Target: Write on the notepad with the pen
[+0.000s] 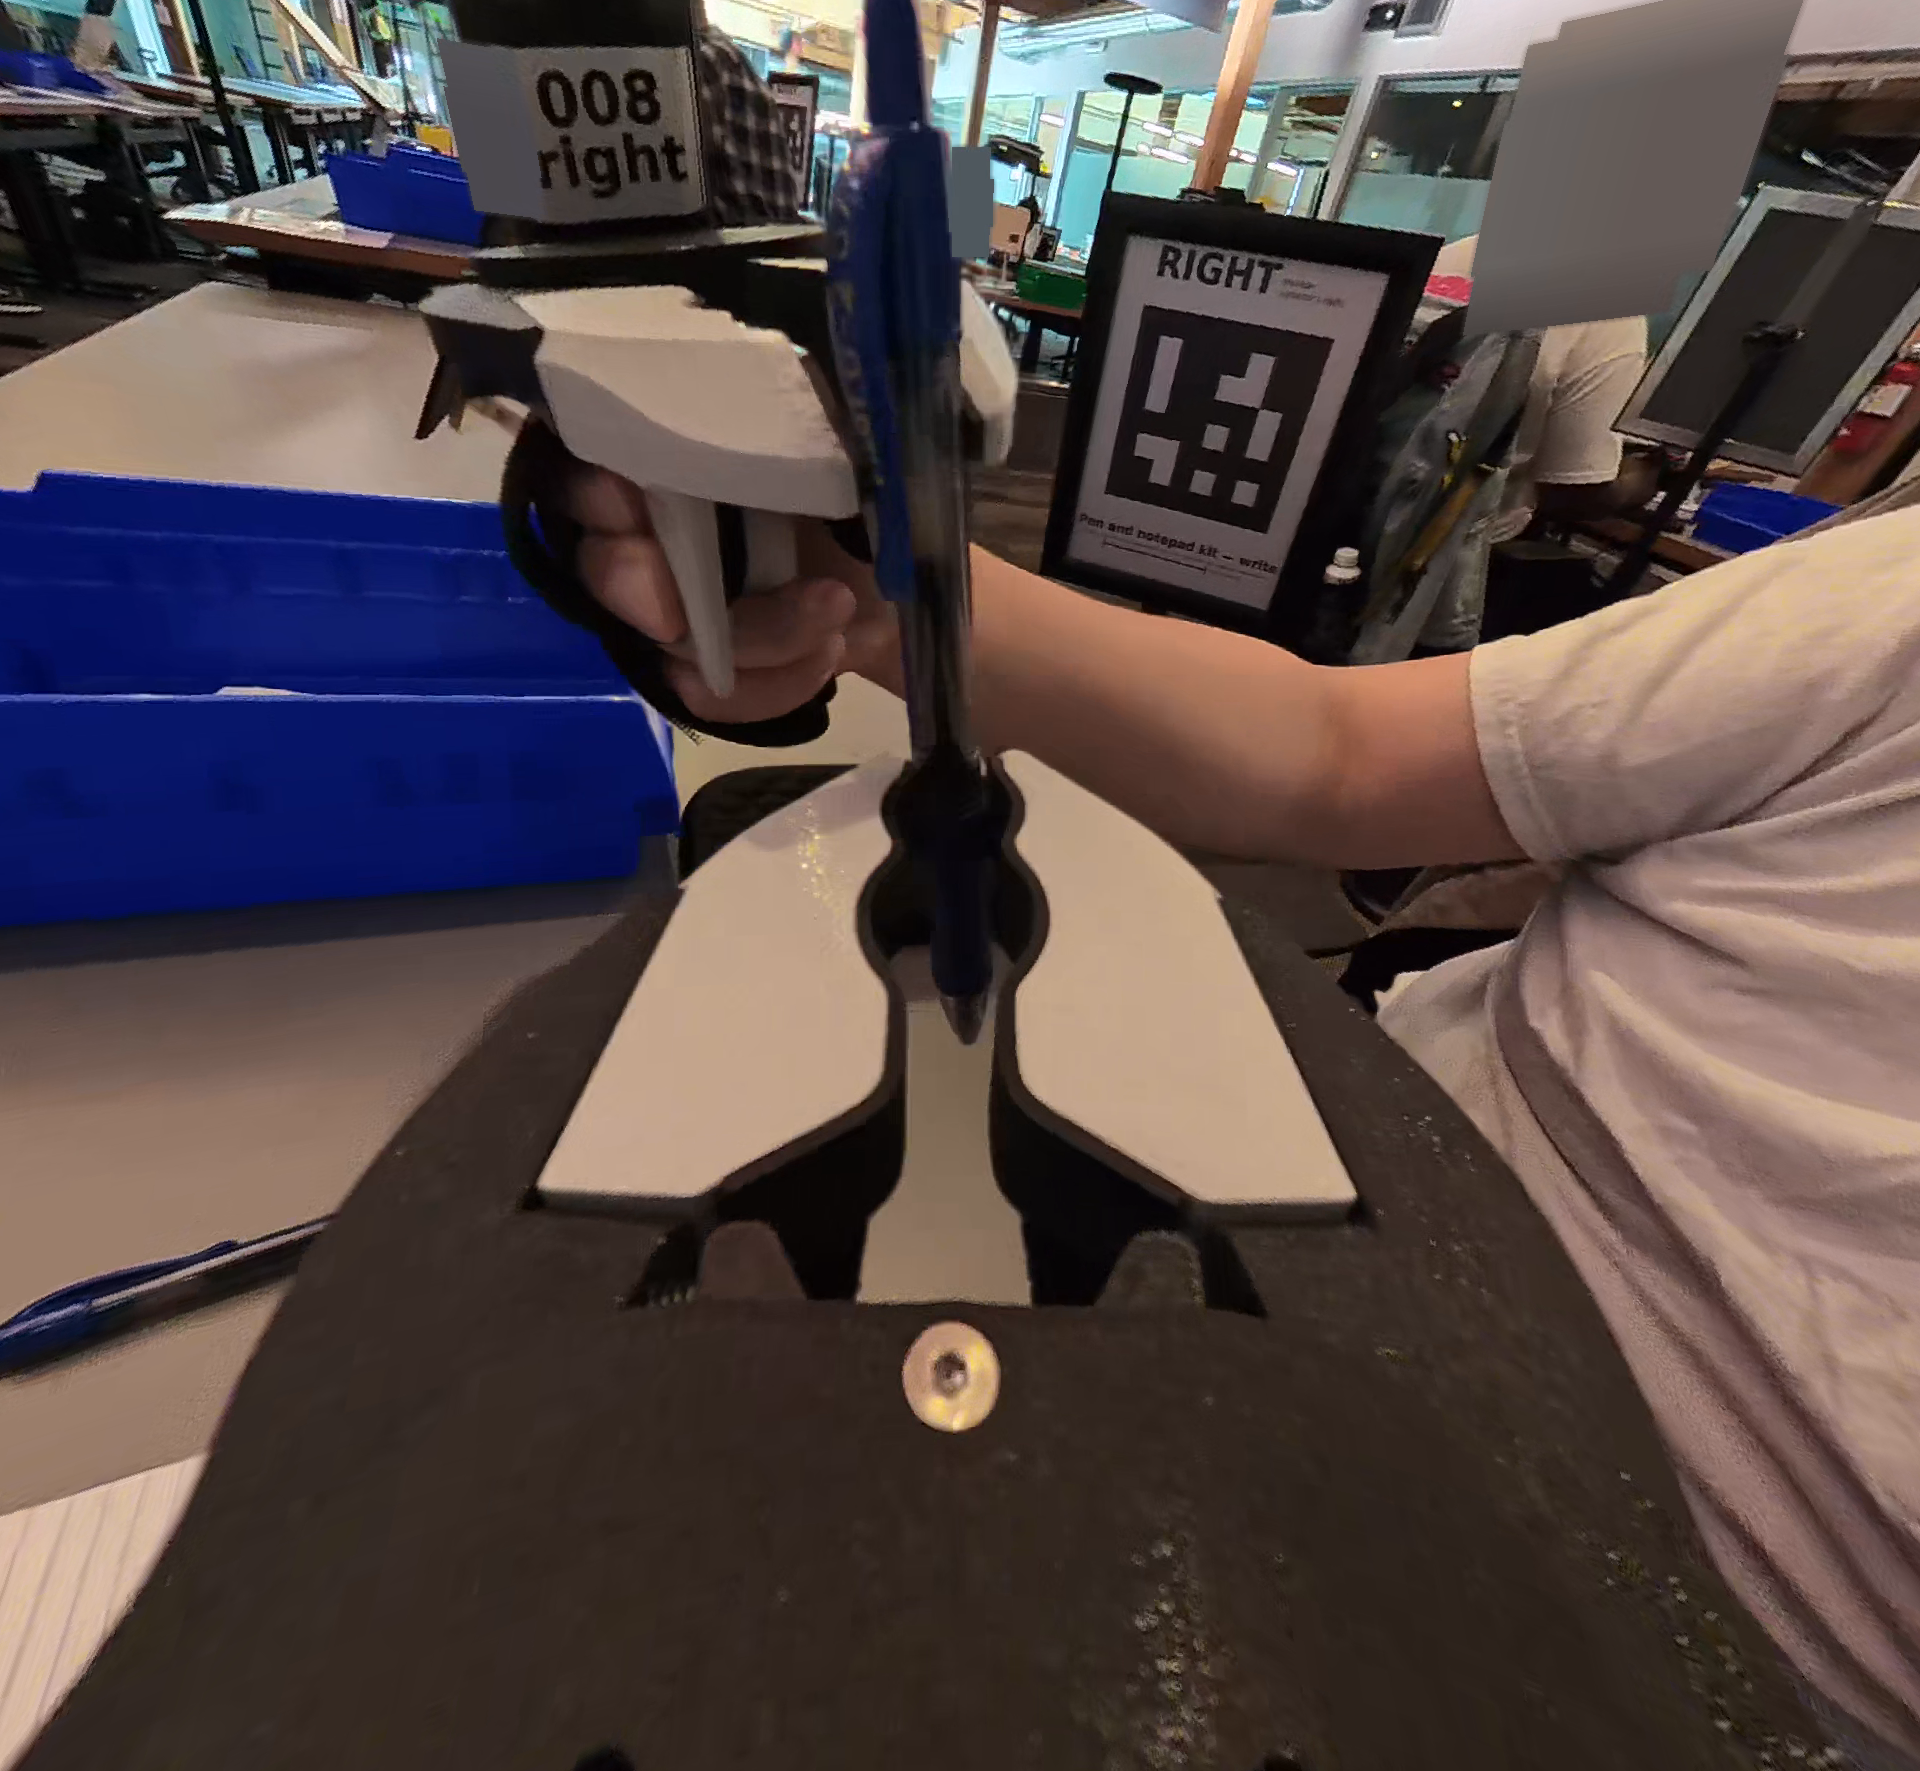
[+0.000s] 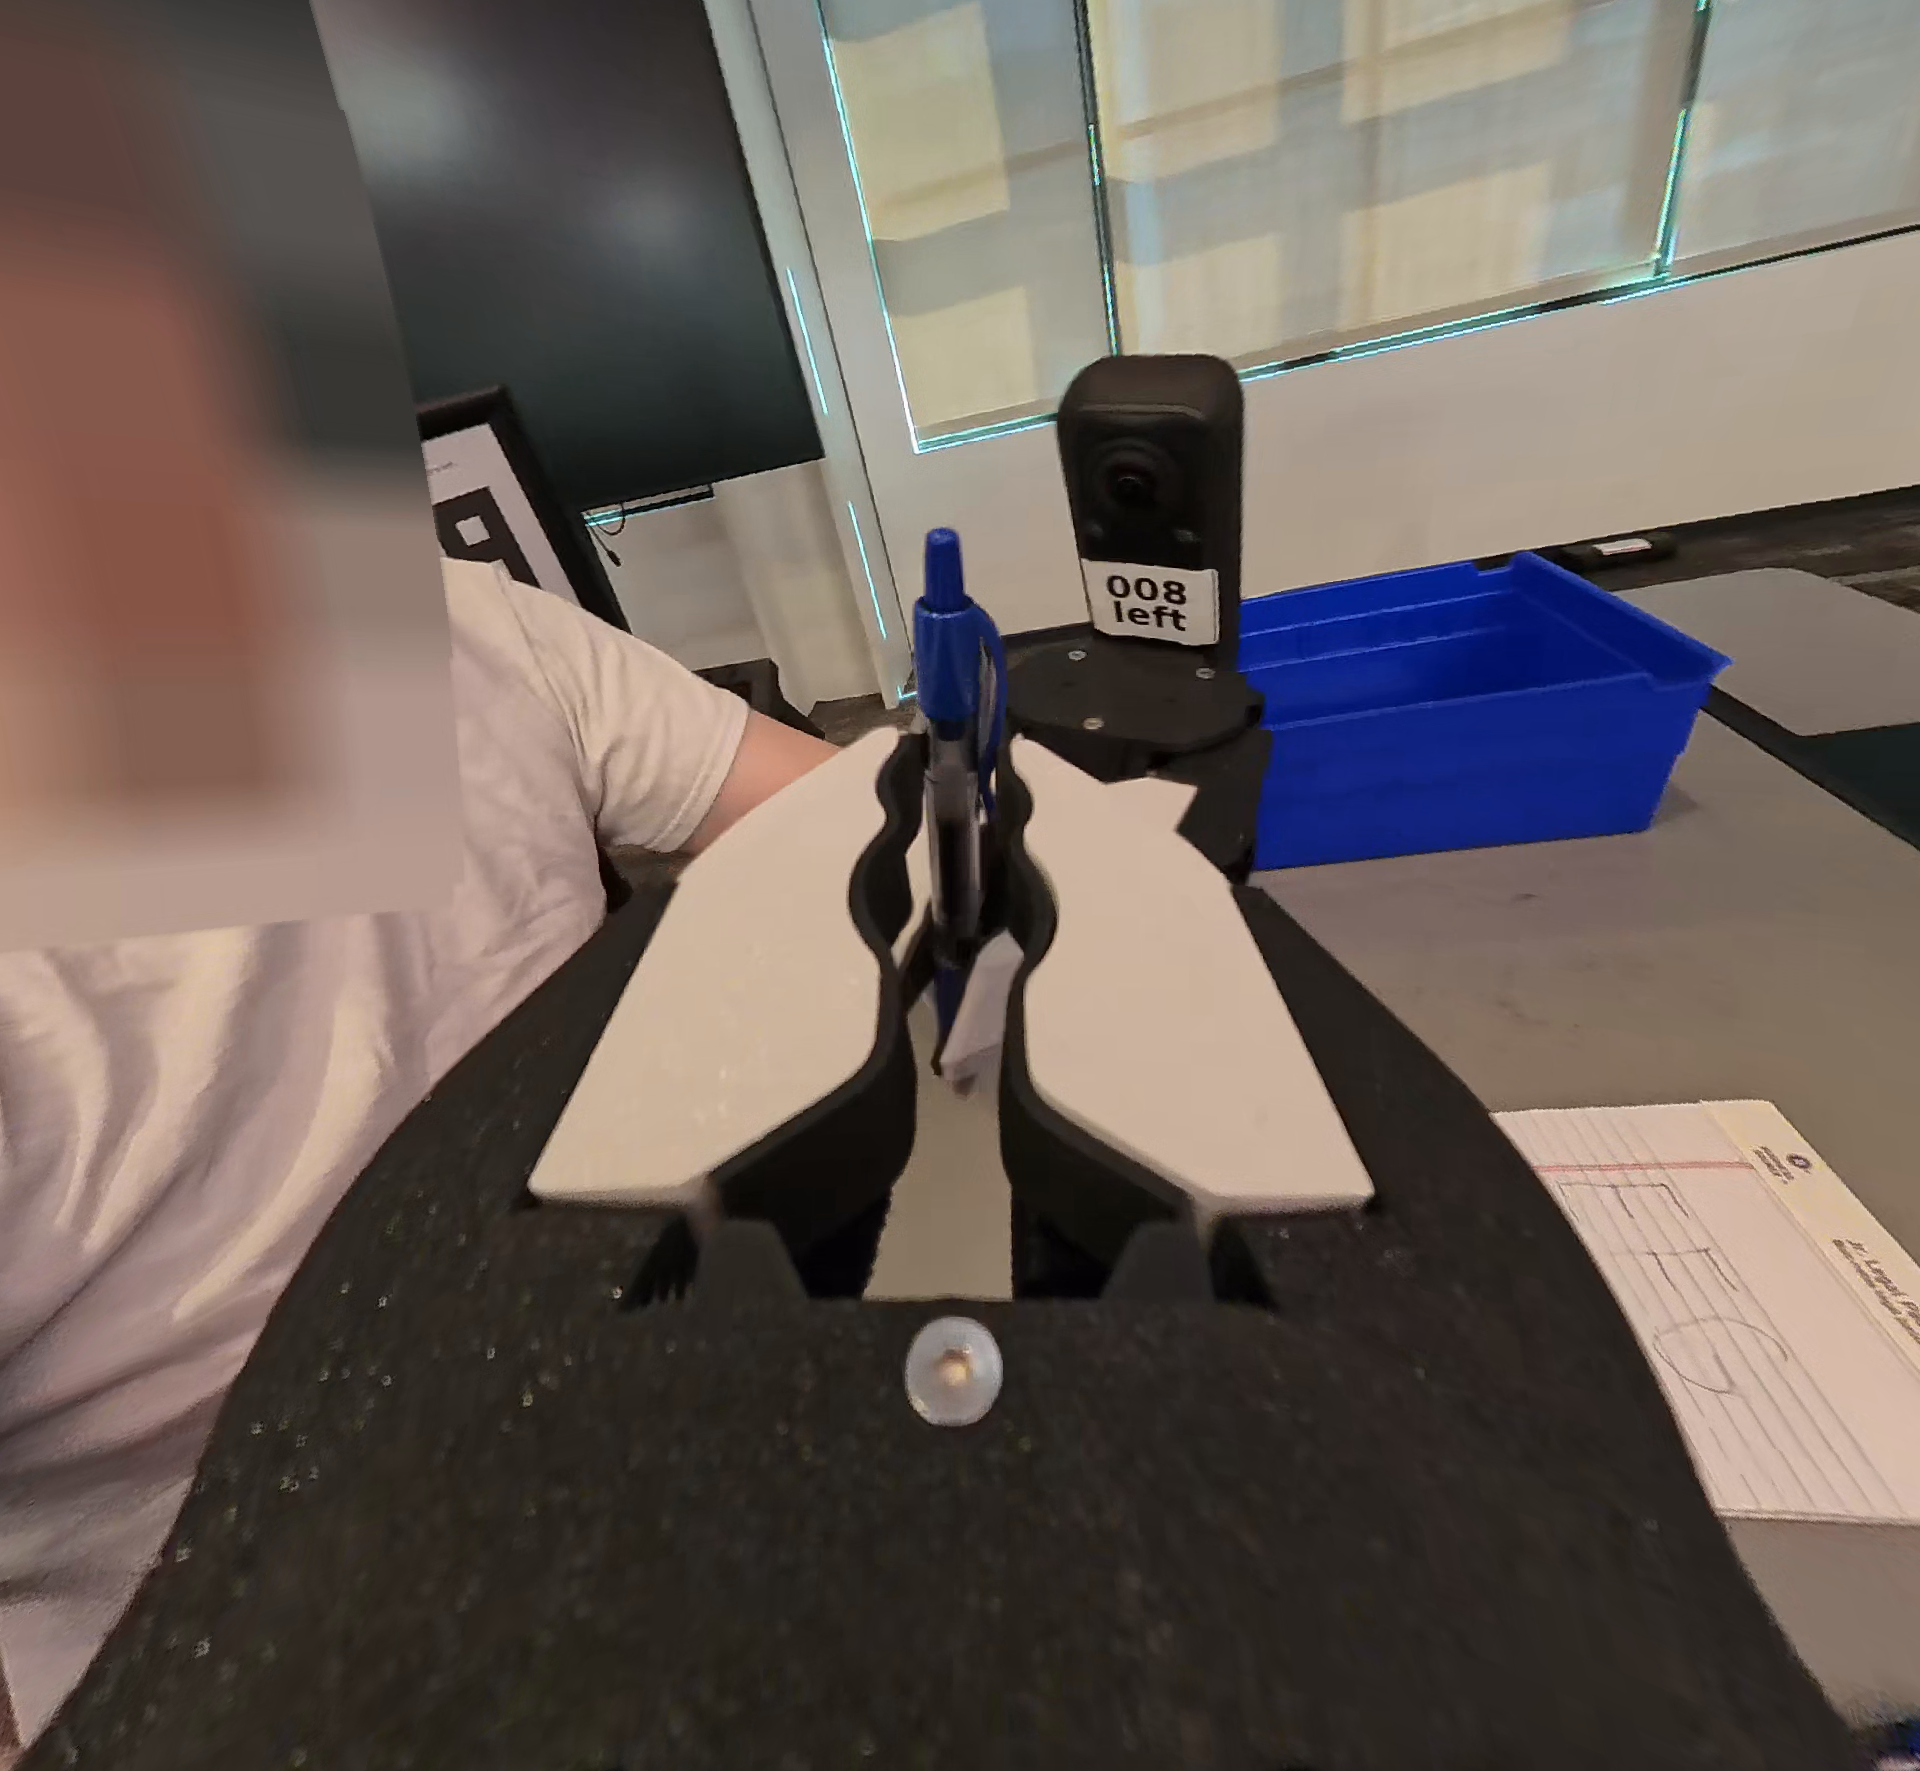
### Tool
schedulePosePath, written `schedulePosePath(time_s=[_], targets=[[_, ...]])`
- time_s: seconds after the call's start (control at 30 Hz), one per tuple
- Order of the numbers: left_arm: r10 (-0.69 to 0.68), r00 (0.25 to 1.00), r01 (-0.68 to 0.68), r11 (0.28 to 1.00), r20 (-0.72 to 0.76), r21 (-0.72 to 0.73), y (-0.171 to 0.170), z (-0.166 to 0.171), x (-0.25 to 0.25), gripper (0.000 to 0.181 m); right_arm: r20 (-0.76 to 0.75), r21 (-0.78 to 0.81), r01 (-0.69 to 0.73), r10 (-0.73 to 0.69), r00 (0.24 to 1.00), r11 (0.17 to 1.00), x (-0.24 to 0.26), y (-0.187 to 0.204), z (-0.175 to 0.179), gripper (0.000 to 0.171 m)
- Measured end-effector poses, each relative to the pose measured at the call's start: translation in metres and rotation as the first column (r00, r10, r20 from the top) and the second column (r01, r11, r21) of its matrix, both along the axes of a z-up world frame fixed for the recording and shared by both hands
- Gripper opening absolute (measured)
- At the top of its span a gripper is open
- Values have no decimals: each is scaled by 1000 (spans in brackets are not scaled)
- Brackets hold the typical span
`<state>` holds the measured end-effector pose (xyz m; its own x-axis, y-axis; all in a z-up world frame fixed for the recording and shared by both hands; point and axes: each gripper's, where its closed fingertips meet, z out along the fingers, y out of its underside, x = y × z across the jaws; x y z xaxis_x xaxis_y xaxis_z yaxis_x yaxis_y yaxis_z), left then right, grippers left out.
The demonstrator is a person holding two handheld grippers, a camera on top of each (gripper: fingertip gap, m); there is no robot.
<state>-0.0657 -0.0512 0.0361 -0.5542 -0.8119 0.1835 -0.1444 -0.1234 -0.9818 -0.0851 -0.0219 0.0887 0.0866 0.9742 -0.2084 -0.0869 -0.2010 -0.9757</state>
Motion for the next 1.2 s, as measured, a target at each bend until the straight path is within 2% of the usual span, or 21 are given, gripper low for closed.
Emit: schedulePosePath(time_s=[0.13,0.23,0.27,0.4,0.53,0.6,0.87,0.97,1.13,1.2], targets=[[92,995,-91,995,-23,43,14,-7,6,11,9,-8,58,-58,998,998,-2,12,-5,13],[200,980,-198,976,-17,93,29,-8,10,11,28,54,216,-218,976,975,-4,25,-6,35],[227,974,-224,969,-18,107,33,-9,11,11,42,82,260,-264,964,962,-6,28,-8,36],[296,955,-292,943,2,160,40,-9,13,11,55,145,347,-357,932,927,-15,33,-4,31],[309,951,-305,932,8,199,38,-11,14,11,80,112,342,-351,933,933,-24,34,-5,29],[313,950,-307,929,5,208,38,-12,15,11,97,128,350,-363,927,928,-27,35,-7,21],[315,949,-314,934,21,168,38,-6,14,11,38,143,403,-412,910,904,-22,37,1,18],[313,949,-313,934,25,172,37,-6,14,11,28,136,403,-410,911,905,-21,37,2,8],[332,943,-331,929,20,166,41,-7,15,12,12,130,433,-438,899,892,-16,40,2,7],[339,940,-338,926,22,167,43,-6,14,22,15,126,446,-452,892,886,-12,42,1,7]])
